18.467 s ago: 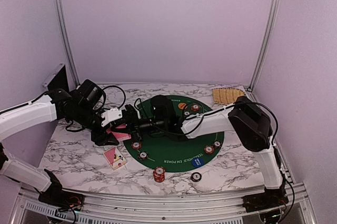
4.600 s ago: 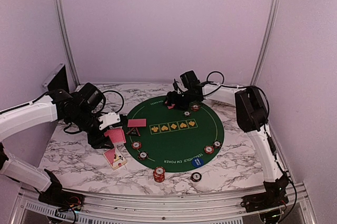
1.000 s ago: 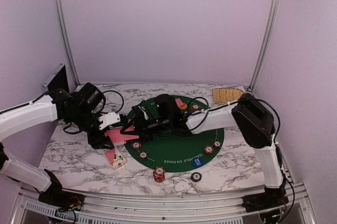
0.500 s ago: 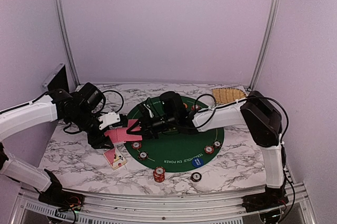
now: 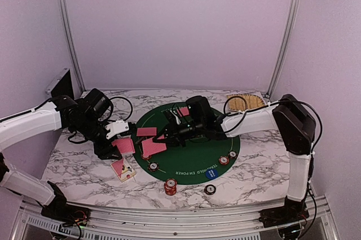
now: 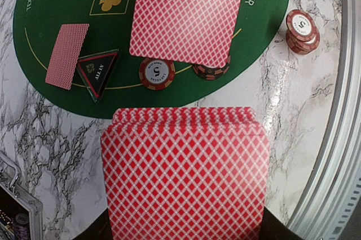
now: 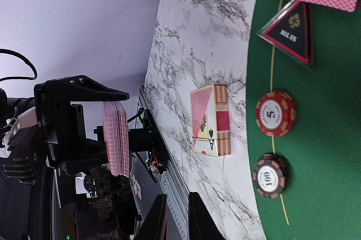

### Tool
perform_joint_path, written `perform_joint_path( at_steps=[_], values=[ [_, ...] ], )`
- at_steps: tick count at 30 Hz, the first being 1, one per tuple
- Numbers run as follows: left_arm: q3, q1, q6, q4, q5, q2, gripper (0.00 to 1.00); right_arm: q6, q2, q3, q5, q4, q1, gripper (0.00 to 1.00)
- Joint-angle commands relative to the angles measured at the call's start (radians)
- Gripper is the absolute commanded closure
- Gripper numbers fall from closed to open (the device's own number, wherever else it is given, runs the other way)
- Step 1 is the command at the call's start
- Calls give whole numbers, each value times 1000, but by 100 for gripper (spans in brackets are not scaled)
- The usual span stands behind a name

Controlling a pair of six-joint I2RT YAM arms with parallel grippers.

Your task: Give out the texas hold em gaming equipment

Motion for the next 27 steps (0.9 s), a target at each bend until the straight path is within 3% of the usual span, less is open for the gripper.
perform_joint_path(
  at_steps=[1,12,18,27],
  values=[
    [9,2,-2,13,5,-14,100,-70,-79,-59,5,-79,-51,87],
    [12,3,-4,11,3,-18,100,-236,-164,-244,40,-249,-192,91],
    [20,2,-7,10,5,-10,100,-301,-192,-288,54,-344,-212,92],
    [27,2,-9,6,9,-5,100,-305,-246,-341,49,-350,-217,96]
  ],
)
